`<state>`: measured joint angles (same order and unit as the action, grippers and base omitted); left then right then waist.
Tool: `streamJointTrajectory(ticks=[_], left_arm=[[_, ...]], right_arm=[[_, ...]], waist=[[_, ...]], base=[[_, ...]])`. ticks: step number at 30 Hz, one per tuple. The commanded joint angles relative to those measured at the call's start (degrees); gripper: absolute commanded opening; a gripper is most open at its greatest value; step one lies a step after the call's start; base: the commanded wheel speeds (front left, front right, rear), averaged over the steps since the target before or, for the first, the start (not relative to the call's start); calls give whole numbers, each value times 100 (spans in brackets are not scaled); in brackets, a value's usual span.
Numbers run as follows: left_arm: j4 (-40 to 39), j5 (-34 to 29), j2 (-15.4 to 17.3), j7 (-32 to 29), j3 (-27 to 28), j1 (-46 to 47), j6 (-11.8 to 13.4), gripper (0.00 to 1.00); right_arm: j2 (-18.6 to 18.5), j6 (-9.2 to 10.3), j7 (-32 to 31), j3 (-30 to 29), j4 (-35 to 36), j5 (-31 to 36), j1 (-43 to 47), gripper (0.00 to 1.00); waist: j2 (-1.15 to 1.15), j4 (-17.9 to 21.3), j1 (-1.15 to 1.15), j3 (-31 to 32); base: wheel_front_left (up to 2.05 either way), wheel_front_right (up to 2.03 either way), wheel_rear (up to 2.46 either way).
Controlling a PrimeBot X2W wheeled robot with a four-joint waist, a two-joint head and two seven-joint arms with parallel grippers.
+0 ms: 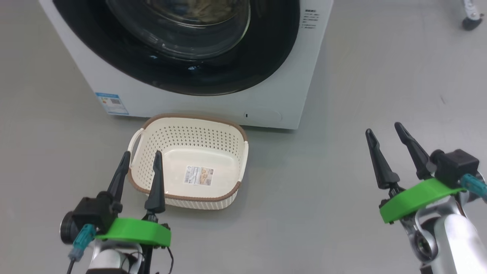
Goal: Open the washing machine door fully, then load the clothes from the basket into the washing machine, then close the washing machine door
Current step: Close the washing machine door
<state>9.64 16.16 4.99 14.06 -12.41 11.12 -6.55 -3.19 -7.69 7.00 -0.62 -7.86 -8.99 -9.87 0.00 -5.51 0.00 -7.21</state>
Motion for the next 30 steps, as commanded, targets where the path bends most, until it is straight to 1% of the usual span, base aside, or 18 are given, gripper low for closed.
streamJointTrajectory(ticks=[1,7,15,30], left_arm=[[-213,49,152,-35,240,23,46,100],[-320,103,212,-124,297,-160,141,100],[-463,149,255,-211,306,-310,225,100],[-567,185,310,-257,279,-428,329,100]], right_arm=[[22,20,-38,62,328,9,40,100],[29,20,-103,-17,688,-181,582,100],[30,20,-181,-203,1087,-270,1112,100],[31,20,-318,-330,1504,-241,1307,100]], waist=[[0,230,0,136],[0,466,0,235],[0,567,0,285],[0,578,0,323]], base=[[0,0,0],[0,0,0],[0,0,0],[0,0,0]])
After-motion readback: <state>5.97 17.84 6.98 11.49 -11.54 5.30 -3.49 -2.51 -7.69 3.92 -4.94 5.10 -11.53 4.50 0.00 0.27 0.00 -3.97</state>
